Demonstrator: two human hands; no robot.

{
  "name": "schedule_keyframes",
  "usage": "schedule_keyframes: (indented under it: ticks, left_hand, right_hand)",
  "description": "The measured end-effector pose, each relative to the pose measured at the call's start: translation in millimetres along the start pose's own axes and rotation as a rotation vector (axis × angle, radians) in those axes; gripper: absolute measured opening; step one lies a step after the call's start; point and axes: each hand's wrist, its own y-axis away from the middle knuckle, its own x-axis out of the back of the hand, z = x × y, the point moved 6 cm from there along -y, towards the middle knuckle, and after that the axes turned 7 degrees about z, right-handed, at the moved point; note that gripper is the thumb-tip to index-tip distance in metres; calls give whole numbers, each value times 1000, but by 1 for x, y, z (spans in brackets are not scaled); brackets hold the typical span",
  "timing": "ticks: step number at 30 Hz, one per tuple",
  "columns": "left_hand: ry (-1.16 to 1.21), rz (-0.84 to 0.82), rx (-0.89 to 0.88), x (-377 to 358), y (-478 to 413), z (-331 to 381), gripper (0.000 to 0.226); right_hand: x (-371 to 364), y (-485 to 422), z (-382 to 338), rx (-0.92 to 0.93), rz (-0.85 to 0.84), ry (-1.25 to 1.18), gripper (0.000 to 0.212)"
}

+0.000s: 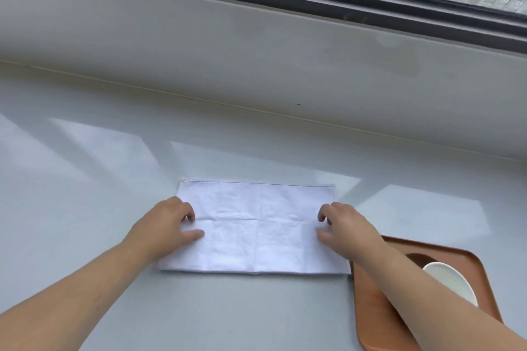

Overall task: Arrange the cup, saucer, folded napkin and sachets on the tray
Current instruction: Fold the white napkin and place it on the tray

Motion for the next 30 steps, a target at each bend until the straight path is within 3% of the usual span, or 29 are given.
schedule_keyframes:
  ticks: [4,7,10,13,19,21,25,30]
  left_hand:
    - [-149,-66,-71,-8,37,5,70]
    - [-203,-125,-98,-11,60,8,79]
    - [-255,-135,-93,-13,77,9,68]
    - [-278,-92,-85,-14,84,13,55]
    - [-320,-81,-57,-16,84,13,56]
    - [-300,-54,-31,-12,80,12,47]
    - [53,29,204,3,65,1,13]
    - [379,123,337,22,32,-11,13]
  right_hand:
    - [-16,44,-12,225,-109,170,54]
    - [-22,68,-13,295,-159,276,56]
    - [-23,77,-12,300,-90,378,28]
    - [-14,79,-10,219,-23,355,18]
    - [20,79,-1,-28,139,-49,5]
    - [28,75,0,-58,148,-98,4]
    - [37,56,6,-110,161,-188,4]
    - [41,21,20,-292,207,-389,11]
